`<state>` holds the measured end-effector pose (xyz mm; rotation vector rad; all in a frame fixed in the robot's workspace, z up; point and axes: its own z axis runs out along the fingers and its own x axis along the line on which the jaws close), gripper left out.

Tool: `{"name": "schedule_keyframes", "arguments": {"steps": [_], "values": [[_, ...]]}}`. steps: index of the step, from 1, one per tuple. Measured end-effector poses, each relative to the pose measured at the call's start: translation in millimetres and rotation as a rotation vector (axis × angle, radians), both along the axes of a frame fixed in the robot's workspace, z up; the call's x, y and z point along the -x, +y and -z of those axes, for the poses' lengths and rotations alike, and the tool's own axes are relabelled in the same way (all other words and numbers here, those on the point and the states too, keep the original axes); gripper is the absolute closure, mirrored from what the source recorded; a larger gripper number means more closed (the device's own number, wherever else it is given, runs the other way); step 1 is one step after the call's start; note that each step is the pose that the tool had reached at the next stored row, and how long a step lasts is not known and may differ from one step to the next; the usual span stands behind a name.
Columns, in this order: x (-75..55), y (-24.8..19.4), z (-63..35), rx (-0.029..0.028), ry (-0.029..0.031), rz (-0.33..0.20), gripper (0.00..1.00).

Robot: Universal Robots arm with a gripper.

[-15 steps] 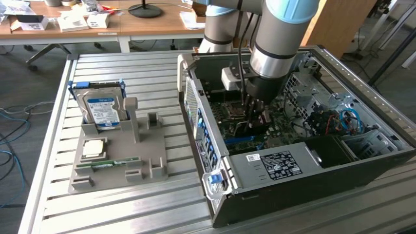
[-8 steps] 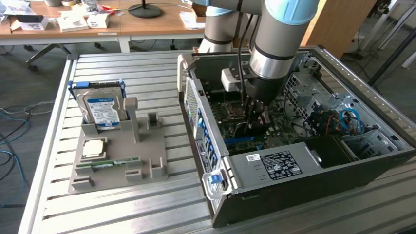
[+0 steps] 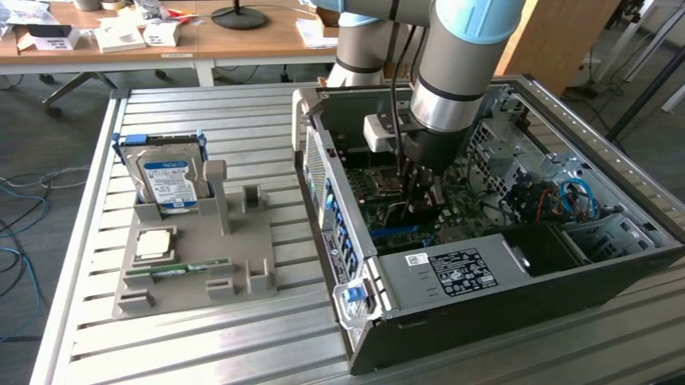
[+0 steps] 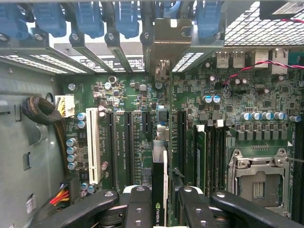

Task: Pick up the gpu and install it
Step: 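Insert the gpu into the slot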

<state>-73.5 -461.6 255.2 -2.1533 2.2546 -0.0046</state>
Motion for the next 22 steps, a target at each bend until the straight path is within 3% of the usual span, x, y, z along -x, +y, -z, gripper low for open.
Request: {"name": "schedule_keyframes", "arguments": {"steps": [9,12,22], "values": [[0.0,0.0,1.2,0.0000,0.0000,0.000,0.74],[0.0,0.0,1.2,-0.0041,0.0000,0.000,0.74],[0.0,0.0,1.7,-0.0057,0.0000,0.000,0.74]]}}
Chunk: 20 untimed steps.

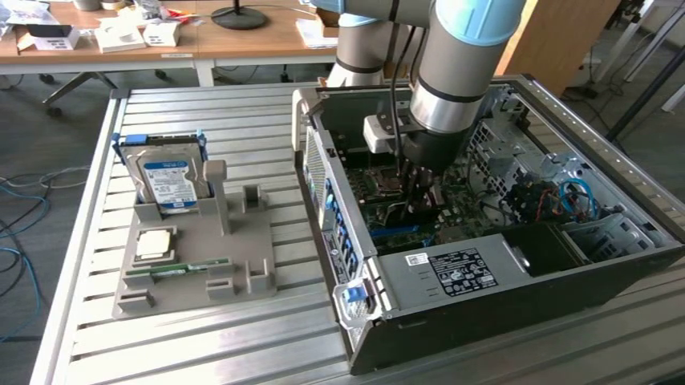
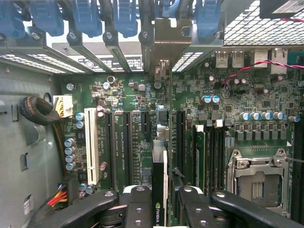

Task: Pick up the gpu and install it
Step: 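Insert the gpu into the slot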

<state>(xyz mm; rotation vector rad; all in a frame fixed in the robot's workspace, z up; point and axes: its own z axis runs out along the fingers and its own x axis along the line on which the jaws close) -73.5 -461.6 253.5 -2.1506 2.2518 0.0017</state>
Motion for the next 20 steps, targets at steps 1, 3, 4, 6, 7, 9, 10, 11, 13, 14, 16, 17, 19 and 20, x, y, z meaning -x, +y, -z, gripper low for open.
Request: {"name": "schedule_keyframes", "arguments": {"steps": [1,3,4,6,7,9,10,11,13,14,16,17,19,20], "values": [[0.0,0.0,0.1,0.0001,0.0000,0.000,0.74],[0.0,0.0,0.1,0.0002,0.0000,0.000,0.74],[0.0,0.0,0.1,0.0001,0.0001,0.000,0.74],[0.0,0.0,0.2,-0.0021,0.0001,0.000,0.74],[0.0,0.0,0.2,-0.0058,0.0000,0.000,0.74],[0.0,0.1,0.2,-0.0061,-0.0001,0.000,0.74],[0.0,0.1,0.2,-0.0061,-0.0001,0.000,0.74],[0.0,0.0,0.3,-0.0060,-0.0001,0.000,0.74],[0.0,0.0,0.6,-0.0058,0.0002,0.000,0.74],[0.0,0.0,0.7,-0.0058,0.0001,0.000,0.74],[0.0,0.0,0.7,-0.0059,0.0000,0.000,0.74],[0.0,0.0,0.8,-0.0060,0.0001,0.000,0.74],[0.1,0.0,1.0,-0.0060,0.0000,0.000,0.74],[0.1,0.0,1.0,-0.0059,0.0001,0.000,0.74]]}}
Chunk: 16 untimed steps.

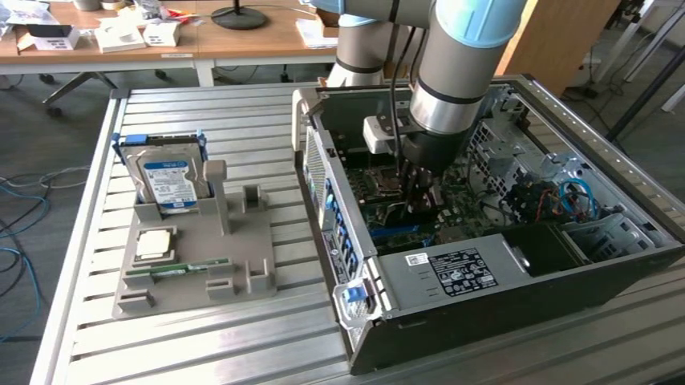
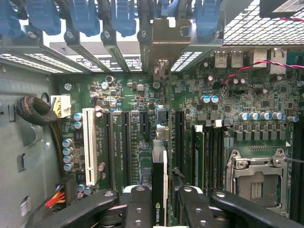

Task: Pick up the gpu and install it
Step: 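Insert the gpu into the slot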

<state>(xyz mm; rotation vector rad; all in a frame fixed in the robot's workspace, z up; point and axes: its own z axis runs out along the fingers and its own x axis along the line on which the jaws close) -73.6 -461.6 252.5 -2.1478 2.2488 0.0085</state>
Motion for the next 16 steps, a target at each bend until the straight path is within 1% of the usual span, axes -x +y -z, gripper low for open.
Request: {"name": "schedule_keyframes", "arguments": {"steps": [16], "values": [[0.1,0.0,1.3,0.0000,-0.0001,0.000,0.74]]}}
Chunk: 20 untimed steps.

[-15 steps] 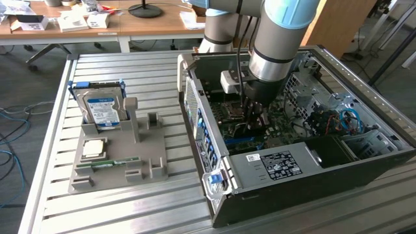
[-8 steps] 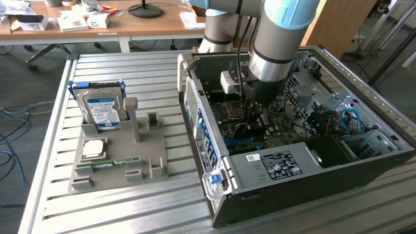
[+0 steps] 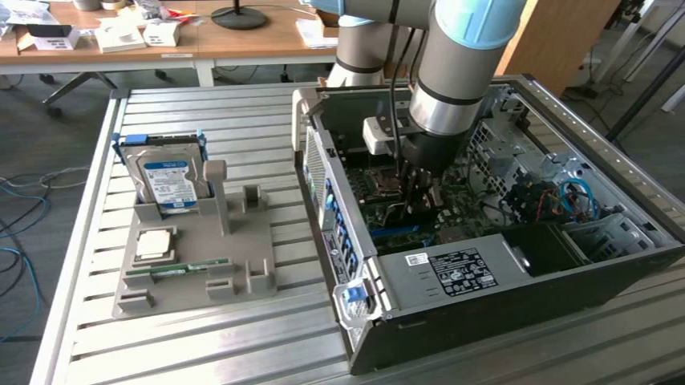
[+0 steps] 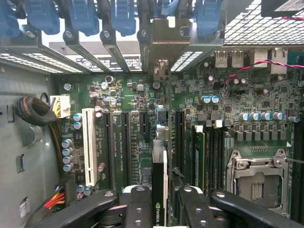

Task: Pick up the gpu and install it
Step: 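Insert the gpu into the slot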

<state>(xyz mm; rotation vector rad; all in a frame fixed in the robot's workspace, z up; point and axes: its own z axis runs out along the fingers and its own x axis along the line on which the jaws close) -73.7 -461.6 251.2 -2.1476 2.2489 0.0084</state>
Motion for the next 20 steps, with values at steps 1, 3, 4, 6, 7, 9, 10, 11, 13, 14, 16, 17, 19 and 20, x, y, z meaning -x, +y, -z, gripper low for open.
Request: {"name": "schedule_keyframes", "arguments": {"steps": [1,3,4,6,7,9,10,11,13,14,16,17,19,20], "values": [[0.0,0.0,0.0,0.0000,0.0001,0.000,0.74],[1.1,0.1,0.1,-0.0001,-0.0002,0.000,0.74],[1.3,0.1,0.1,-0.0002,-0.0002,0.000,0.74],[1.4,0.0,0.1,-0.0001,-0.0001,0.000,0.74],[1.4,0.0,0.3,0.0000,-0.0001,0.000,0.74],[1.4,0.0,1.0,0.0001,0.0000,0.000,0.74],[1.5,0.0,1.0,0.0002,0.0000,0.000,0.74],[1.5,0.0,1.0,0.0002,0.0000,0.000,0.74],[1.4,0.0,1.1,0.0001,-0.0001,0.000,0.74],[1.4,0.0,1.0,0.0001,-0.0001,0.000,0.74],[1.4,0.0,1.0,0.0001,0.0000,0.000,0.74],[1.4,0.0,1.1,0.0000,-0.0001,0.000,0.74],[1.4,0.0,1.0,0.0001,-0.0001,0.000,0.74],[1.4,0.0,1.0,0.0000,-0.0001,0.000,0.74]]}}
